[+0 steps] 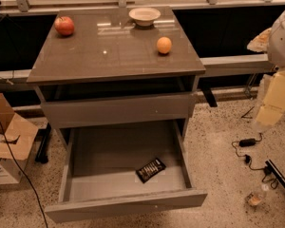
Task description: Pick rxbar chocolate from middle drawer and place on counter
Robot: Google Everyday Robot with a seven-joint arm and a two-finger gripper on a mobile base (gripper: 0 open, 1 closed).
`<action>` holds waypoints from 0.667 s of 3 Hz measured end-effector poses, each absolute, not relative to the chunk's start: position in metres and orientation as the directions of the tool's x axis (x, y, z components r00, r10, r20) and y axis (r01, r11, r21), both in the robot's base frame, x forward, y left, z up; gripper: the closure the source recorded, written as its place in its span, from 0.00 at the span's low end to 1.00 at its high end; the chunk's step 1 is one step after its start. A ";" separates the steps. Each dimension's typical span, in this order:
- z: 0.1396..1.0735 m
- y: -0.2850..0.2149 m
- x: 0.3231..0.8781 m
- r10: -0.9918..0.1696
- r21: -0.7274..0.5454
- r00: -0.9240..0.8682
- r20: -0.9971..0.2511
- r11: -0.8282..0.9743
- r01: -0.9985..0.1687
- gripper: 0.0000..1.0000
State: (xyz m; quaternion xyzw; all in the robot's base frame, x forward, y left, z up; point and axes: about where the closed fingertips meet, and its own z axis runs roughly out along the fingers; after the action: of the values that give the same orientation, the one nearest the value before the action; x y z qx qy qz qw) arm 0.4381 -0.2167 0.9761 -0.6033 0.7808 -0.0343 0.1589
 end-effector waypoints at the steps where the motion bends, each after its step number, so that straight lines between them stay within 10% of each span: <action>1: 0.976 -0.215 0.439 -0.953 -0.251 -0.219 -0.208 0.269 -0.930 0.00; 2: 0.957 -0.188 0.444 -0.948 -0.238 -0.181 -0.260 0.245 -0.940 0.00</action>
Offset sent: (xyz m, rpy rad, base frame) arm 0.0158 0.0730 -0.0557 0.1501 0.0079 0.1098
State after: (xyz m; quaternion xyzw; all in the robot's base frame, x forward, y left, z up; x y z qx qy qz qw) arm 0.4441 -0.1883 0.9573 -0.6142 0.7685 -0.0119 0.1788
